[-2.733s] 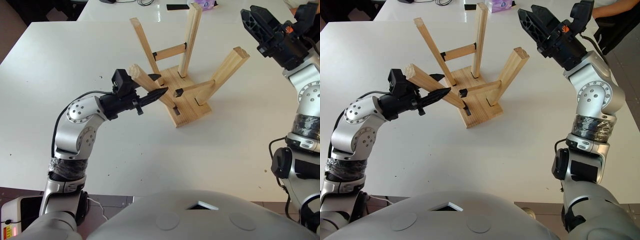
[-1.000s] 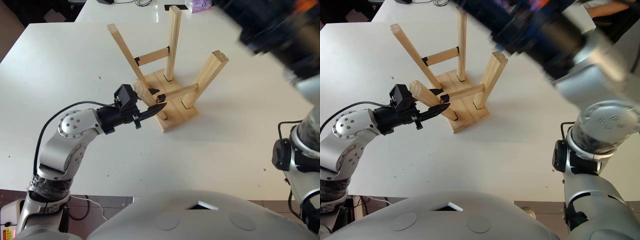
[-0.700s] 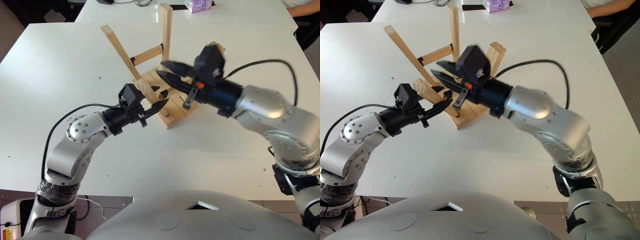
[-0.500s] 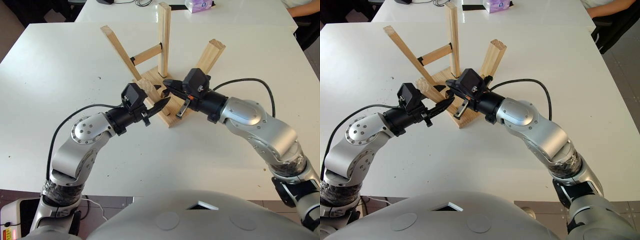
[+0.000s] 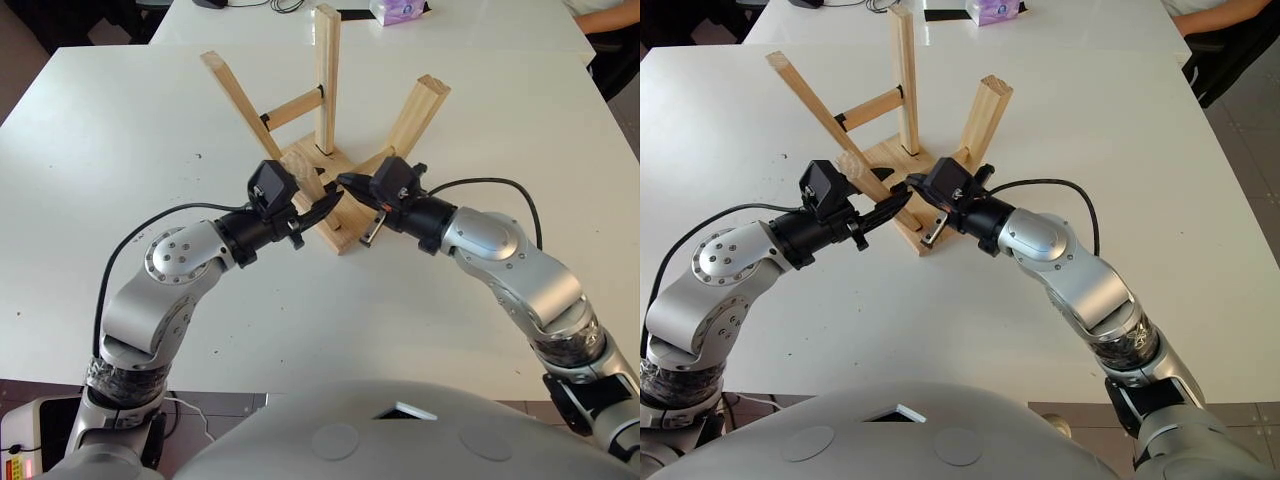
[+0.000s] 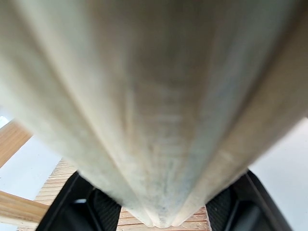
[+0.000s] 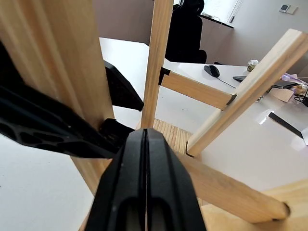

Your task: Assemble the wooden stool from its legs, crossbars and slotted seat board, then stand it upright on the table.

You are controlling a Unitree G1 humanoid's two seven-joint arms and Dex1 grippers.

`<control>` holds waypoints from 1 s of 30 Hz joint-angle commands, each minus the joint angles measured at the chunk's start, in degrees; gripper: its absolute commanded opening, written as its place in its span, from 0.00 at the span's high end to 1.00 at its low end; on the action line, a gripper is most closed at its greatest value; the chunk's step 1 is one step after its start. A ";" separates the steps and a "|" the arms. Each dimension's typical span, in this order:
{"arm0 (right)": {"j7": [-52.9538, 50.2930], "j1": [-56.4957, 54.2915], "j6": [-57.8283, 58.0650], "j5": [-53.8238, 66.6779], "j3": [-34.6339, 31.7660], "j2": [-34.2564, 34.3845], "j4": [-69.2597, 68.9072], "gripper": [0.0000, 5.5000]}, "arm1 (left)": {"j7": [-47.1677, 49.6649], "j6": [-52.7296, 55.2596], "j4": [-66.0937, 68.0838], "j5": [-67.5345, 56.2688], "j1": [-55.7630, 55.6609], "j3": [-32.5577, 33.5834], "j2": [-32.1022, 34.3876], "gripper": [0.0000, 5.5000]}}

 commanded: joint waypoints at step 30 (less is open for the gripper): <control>4.38 -23.36 -3.53 15.22 -42.70 -1.76 21.77 1.00 | -8.55 3.68 8.06 -2.36 1.31 -0.61 9.62 0.63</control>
